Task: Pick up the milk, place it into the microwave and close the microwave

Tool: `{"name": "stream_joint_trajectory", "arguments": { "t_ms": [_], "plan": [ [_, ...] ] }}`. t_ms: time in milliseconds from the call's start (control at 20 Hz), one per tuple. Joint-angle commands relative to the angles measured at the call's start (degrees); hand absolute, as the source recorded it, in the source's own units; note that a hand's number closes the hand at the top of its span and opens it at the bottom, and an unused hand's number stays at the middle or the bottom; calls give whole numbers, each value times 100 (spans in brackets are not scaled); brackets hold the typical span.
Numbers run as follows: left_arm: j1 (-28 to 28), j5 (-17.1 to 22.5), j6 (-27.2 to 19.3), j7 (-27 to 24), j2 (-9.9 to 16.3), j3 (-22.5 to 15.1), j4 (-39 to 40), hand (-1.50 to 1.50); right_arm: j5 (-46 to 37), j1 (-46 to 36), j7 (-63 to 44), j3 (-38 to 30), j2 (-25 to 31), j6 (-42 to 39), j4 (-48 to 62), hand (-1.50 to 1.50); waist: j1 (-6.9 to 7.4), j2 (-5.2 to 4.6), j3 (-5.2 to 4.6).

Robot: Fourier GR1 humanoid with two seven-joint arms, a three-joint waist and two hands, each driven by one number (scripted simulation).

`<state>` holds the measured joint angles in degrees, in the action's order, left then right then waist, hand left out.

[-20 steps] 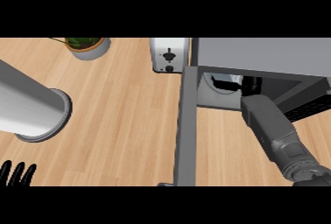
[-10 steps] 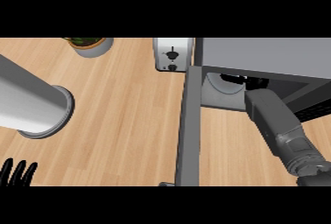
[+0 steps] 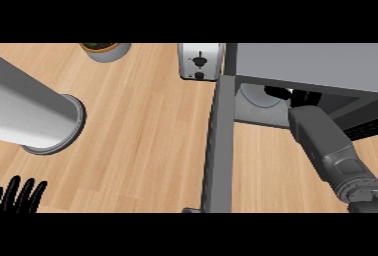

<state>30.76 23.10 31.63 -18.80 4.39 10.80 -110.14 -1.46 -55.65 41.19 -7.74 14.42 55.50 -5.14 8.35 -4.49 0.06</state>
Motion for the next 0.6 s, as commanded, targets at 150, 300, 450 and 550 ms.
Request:
{"name": "stream_joint_trajectory", "arguments": {
  "t_ms": [150, 300, 450, 550],
  "plan": [
    [-160, -4, 53, 23, 137, 34, -89, -150, -652, 445, -1338, 536, 177, 1484, 497, -150, 214, -106, -30],
    [-213, -100, 40, 20, 96, -40, -13, -150, -931, 463, -1874, 782, 240, 1497, 502, -150, 217, -94, -27],
    [-267, -177, -20, 18, 50, -43, 157, -150, -1162, -194, -1052, 1037, -282, 191, 414, -150, 247, 10, 31],
    [-317, -179, -14, 18, 73, -28, 194, -150, -1170, -182, -974, 1045, -382, 52, 376, -150, 177, 24, 36]
  ]
}}
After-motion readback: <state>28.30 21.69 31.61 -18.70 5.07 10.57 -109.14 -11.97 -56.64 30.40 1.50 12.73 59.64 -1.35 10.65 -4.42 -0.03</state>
